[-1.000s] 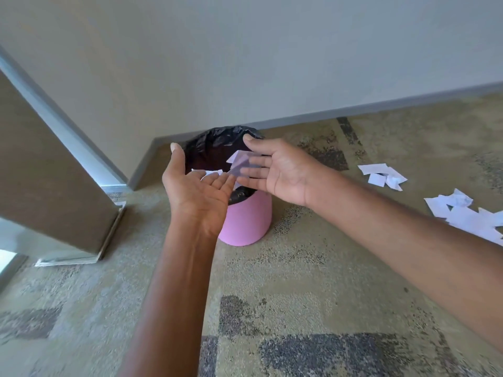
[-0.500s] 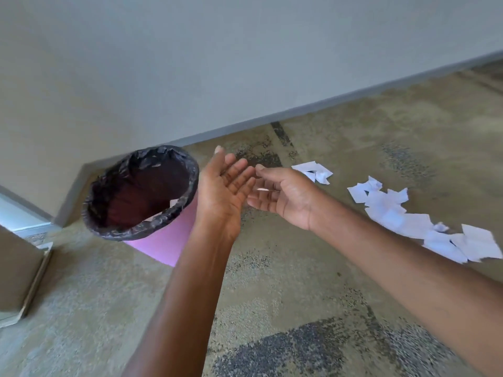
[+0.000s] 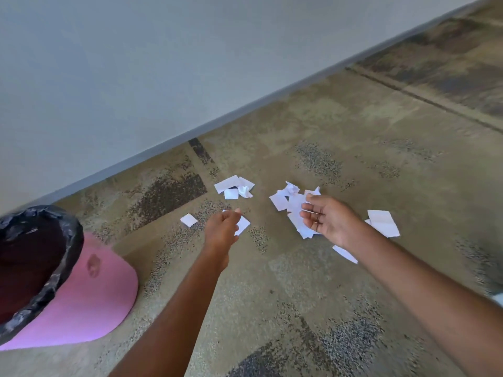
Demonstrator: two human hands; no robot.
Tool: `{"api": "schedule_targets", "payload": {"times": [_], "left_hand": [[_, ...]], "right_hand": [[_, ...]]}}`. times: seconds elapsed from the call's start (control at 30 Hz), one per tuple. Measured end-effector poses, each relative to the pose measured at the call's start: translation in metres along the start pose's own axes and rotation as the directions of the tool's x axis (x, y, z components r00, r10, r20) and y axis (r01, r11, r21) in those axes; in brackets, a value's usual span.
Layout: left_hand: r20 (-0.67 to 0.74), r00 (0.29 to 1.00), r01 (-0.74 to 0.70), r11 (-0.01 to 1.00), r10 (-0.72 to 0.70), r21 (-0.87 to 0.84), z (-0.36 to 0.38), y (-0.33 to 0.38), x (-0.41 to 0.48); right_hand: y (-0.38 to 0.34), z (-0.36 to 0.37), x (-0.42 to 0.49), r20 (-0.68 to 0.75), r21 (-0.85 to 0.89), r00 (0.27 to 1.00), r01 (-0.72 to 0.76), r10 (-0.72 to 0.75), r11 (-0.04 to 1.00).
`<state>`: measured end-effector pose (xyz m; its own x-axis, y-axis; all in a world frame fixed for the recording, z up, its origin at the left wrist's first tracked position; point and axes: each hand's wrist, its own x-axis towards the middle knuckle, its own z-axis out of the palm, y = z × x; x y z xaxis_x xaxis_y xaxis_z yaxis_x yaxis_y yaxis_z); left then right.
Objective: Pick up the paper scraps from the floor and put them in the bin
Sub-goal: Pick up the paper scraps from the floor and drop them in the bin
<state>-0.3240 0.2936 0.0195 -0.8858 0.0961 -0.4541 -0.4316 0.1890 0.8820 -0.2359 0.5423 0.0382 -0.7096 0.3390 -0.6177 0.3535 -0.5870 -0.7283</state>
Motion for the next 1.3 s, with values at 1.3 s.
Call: {"api": "schedule_targets", "payload": {"times": [1.3], "left_hand": [[-0.023,0.929,-0.269,0.715,0.369,0.646,-0.012,-0.065,0.108]], "right_hand": [[0.027,-0.040,0.110,-0.016,-0.815,0.901,0.239,-0.433,0.528]]}}
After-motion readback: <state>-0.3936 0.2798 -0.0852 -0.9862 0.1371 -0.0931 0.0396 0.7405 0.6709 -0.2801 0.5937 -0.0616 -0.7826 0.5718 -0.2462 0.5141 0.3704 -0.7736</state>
